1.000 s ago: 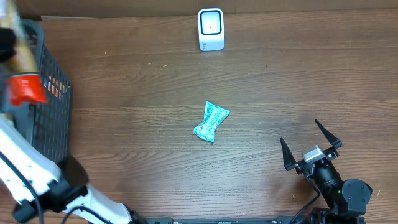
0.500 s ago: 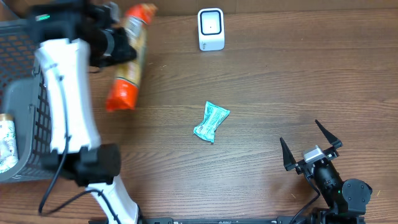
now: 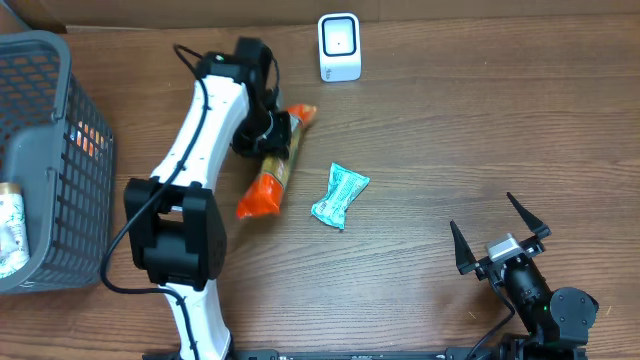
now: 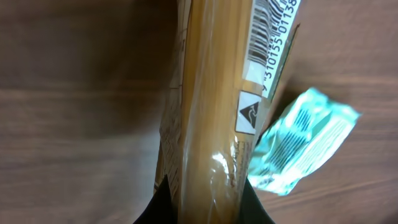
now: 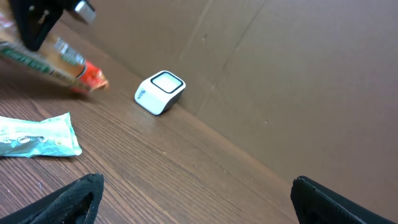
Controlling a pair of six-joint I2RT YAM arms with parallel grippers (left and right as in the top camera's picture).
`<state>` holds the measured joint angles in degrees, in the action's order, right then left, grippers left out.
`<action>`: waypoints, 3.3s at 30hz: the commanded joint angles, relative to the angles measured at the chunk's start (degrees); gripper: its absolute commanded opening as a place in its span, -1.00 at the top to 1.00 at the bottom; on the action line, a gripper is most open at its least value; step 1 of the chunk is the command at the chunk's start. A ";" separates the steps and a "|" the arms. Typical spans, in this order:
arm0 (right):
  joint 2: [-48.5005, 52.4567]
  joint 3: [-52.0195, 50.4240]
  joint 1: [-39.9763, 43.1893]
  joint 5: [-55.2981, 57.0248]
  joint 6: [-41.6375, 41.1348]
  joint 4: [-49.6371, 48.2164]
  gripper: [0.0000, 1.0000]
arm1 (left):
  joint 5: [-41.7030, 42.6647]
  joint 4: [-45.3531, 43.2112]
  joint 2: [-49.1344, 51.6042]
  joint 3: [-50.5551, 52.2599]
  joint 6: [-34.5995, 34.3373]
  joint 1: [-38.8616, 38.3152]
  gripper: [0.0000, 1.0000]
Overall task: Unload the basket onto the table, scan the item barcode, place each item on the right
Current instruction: 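Place the bread bag beside the green pack and release, then reach the left gripper into the basket and grasp the white gold-capped tube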
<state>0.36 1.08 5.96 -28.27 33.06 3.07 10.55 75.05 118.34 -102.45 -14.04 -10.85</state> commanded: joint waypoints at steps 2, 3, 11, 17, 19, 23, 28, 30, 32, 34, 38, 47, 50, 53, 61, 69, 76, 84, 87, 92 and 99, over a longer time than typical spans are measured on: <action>-0.20 -0.63 -0.26 -0.11 0.00 -0.13 -1.00 | 0.39 0.42 -1.88 1.97 -1.33 -2.27 0.70; -0.20 -0.63 -0.26 -0.09 0.00 -0.13 -1.00 | 0.39 0.59 -1.88 2.25 -1.20 -2.56 0.47; -0.20 -0.63 -0.26 -0.09 0.00 -0.13 -1.00 | 0.39 2.29 -2.25 -1.51 0.20 -2.56 -1.00; -0.20 -0.63 -0.26 -0.09 0.00 -0.13 -1.00 | -4.02 10.34 -5.03 -22.60 1.25 1.95 -0.99; -0.20 -0.63 -0.26 -0.09 0.00 -0.13 -1.00 | -4.13 12.09 -5.84 -31.32 3.48 4.74 -0.99; -0.20 -0.63 -0.26 -0.09 0.00 -0.13 -1.00 | -4.46 13.90 -7.21 -47.23 9.14 14.14 -0.99; -0.20 -0.63 -0.26 -0.09 0.00 -0.13 -1.00 | -6.69 19.71 -7.52 -54.77 8.63 30.82 -0.99; -0.20 -0.63 -0.26 -0.09 0.00 -0.13 -1.00 | -6.67 21.66 -7.23 -54.29 4.46 38.14 -0.99; -0.20 -0.63 -0.26 -0.09 0.00 -0.13 -1.00 | -5.40 21.75 -6.99 -52.26 0.24 45.48 -1.00; -0.20 -0.63 -0.26 -0.09 0.00 -0.13 -1.00 | -5.05 20.83 -6.99 -49.27 -1.09 51.49 -0.98; -0.20 -0.63 -0.26 -0.09 0.00 -0.13 -1.00 | -5.16 18.60 -6.99 -42.62 -1.42 59.14 -0.90; -0.20 -0.63 -0.26 -0.09 0.00 -0.13 -1.00 | -5.22 4.37 -6.99 -19.98 1.42 67.19 -0.86; -0.20 -0.63 -0.26 -0.09 0.00 -0.13 -1.00 | -6.88 -4.63 -6.99 -12.04 5.88 67.47 -0.89; -0.20 -0.63 -0.26 -0.09 0.00 -0.13 -1.00 | -8.50 -13.00 -6.97 -4.59 10.12 67.41 -0.91; -0.20 -0.63 -0.26 -0.09 0.00 -0.13 -1.00 | -8.76 -32.09 -6.97 11.72 26.71 67.01 -0.98; -0.20 -0.63 -0.26 -0.09 0.00 -0.13 -1.00 | -9.75 -39.30 -4.66 14.14 27.17 67.10 -0.91; -0.20 -0.63 -0.26 -0.09 0.00 -0.13 -1.00 | -10.38 -39.71 0.68 14.14 27.12 67.10 -0.72; -0.20 -0.63 -0.26 -0.09 0.00 -0.13 -1.00 | -12.44 -38.29 3.48 14.12 23.71 67.10 0.69; -0.20 -0.63 -0.26 -0.09 0.00 -0.13 -1.00 | -12.41 -37.57 3.43 13.66 22.60 67.04 0.91; -0.20 -0.63 -0.26 -0.09 0.00 -0.13 -1.00 | -9.35 -33.46 2.89 9.66 22.56 66.23 0.92; -0.20 -0.63 -0.26 -0.09 0.00 -0.13 -1.00 | 1.46 -26.36 -1.46 -4.96 21.09 62.71 0.92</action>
<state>0.36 1.08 5.96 -28.27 33.06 3.05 3.95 48.16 120.16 -98.30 9.19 54.43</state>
